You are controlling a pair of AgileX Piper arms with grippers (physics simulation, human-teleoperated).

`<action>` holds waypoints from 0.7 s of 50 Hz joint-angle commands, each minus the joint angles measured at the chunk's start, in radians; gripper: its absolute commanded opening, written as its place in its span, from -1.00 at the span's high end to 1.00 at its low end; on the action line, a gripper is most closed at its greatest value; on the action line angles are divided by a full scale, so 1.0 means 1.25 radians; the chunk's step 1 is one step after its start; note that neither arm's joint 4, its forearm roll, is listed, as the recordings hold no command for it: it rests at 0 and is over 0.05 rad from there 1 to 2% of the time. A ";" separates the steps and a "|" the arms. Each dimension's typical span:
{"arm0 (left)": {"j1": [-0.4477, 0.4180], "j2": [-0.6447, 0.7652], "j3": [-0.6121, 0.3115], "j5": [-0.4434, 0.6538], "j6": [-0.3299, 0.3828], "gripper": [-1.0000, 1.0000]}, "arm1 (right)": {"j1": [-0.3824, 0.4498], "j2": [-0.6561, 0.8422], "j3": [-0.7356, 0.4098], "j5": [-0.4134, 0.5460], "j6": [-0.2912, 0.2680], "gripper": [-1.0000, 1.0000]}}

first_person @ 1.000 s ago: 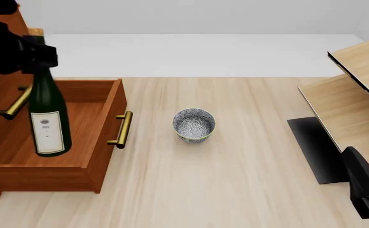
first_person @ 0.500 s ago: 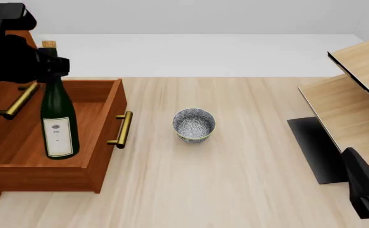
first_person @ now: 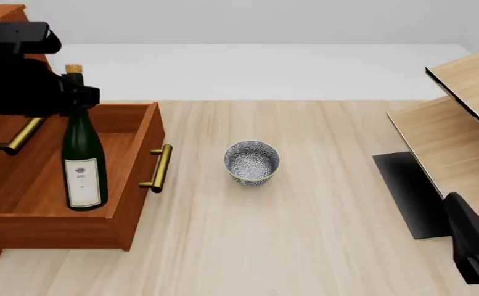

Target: Put the wine bottle in the bottom drawer of the cabinet.

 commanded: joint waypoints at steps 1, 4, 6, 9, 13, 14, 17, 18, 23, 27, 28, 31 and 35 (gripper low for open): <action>0.005 0.014 0.003 -0.023 0.013 1.00 | 0.000 0.000 0.001 0.002 -0.001 -1.00; 0.010 0.016 0.001 -0.027 0.015 1.00 | 0.000 0.000 0.002 0.002 -0.002 -1.00; 0.010 0.018 -0.002 -0.027 0.010 1.00 | 0.001 0.000 0.003 0.002 -0.003 -1.00; 0.014 0.024 -0.005 -0.032 0.015 1.00 | 0.001 0.000 0.002 0.004 -0.003 -1.00; 0.016 0.036 -0.009 -0.039 0.014 1.00 | 0.001 0.000 0.000 0.007 -0.006 -1.00; 0.015 0.038 -0.012 -0.040 0.013 1.00 | 0.000 0.000 -0.001 0.007 -0.006 -1.00; 0.019 0.044 -0.009 -0.050 0.016 1.00 | -0.001 0.000 -0.001 0.009 -0.006 -1.00; 0.019 0.045 -0.007 -0.053 0.017 1.00 | -0.002 0.000 0.000 0.009 -0.006 -1.00; 0.017 0.055 -0.002 -0.066 0.012 1.00 | -0.003 0.000 -0.003 0.013 -0.009 -1.00; 0.048 0.061 -0.004 -0.086 0.034 1.00 | -0.004 0.000 -0.003 0.014 -0.010 -1.00; 0.036 0.061 -0.003 -0.084 0.028 1.00 | -0.005 0.000 -0.003 0.014 -0.009 -1.00; 0.028 0.064 0.011 -0.087 0.033 1.00 | -0.006 0.000 -0.003 0.015 -0.009 -1.00; 0.027 0.073 0.018 -0.099 0.024 1.00 | -0.006 0.000 -0.003 0.015 -0.008 -1.00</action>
